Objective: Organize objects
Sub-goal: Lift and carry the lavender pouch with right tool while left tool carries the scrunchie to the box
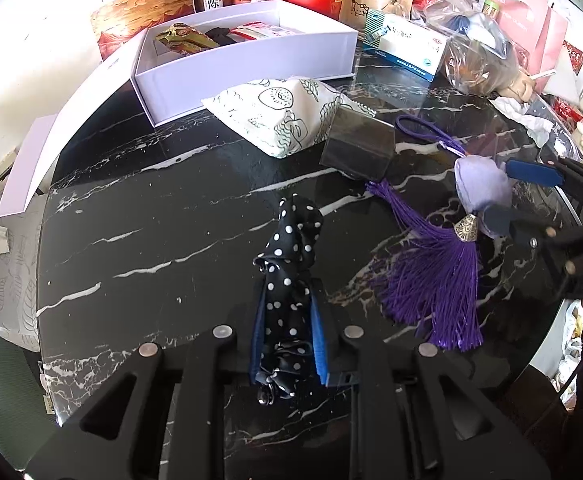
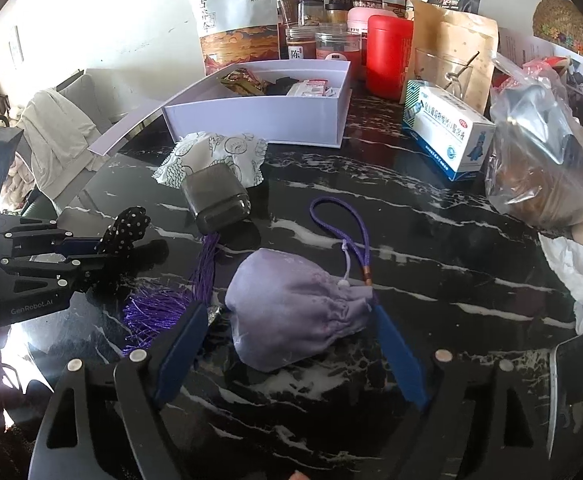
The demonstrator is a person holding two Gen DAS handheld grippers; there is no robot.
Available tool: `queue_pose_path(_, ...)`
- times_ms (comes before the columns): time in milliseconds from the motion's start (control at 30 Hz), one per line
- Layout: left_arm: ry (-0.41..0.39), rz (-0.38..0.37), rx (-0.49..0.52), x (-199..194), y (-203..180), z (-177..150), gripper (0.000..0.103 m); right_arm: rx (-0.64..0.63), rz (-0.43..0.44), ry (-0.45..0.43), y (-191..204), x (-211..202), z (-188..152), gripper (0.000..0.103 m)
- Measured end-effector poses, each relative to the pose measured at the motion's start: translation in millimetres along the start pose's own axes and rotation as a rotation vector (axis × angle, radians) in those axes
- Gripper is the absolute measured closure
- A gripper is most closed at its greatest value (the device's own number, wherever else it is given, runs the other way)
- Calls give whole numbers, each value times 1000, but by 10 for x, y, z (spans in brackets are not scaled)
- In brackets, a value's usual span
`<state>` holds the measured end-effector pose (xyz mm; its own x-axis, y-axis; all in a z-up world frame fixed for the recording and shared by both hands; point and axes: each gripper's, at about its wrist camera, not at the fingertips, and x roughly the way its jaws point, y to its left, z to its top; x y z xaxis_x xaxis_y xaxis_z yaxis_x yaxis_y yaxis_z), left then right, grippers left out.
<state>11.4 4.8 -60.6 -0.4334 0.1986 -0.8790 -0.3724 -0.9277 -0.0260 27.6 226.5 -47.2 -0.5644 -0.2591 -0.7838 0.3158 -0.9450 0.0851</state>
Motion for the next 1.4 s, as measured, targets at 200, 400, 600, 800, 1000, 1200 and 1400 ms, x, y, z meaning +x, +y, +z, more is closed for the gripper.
queue_pose_path(200,-10,-2,-4,19,15,33,83,-52,-51,-8,143,120,-13,11)
queue_pose_path(400,-22,-3,0,38,18,60,81,-104,-86,13,253,240,-43,11)
queue_pose_path(600,-32,-4,2,49,20,73,79,-93,-60,8,234,276,-47,13)
queue_pose_path(800,-37,-3,6,49,14,71,79,-127,3,-8,289,236,-70,34)
queue_pose_path(1000,-21,-8,6,49,7,94,79,-134,39,-12,320,202,-85,35)
queue_pose_path(1200,-19,-60,18,7,-19,78,83,-131,59,-38,320,94,-60,35)
queue_pose_path(1400,-36,-57,33,-103,-73,85,83,-126,69,-67,337,-55,-39,35)
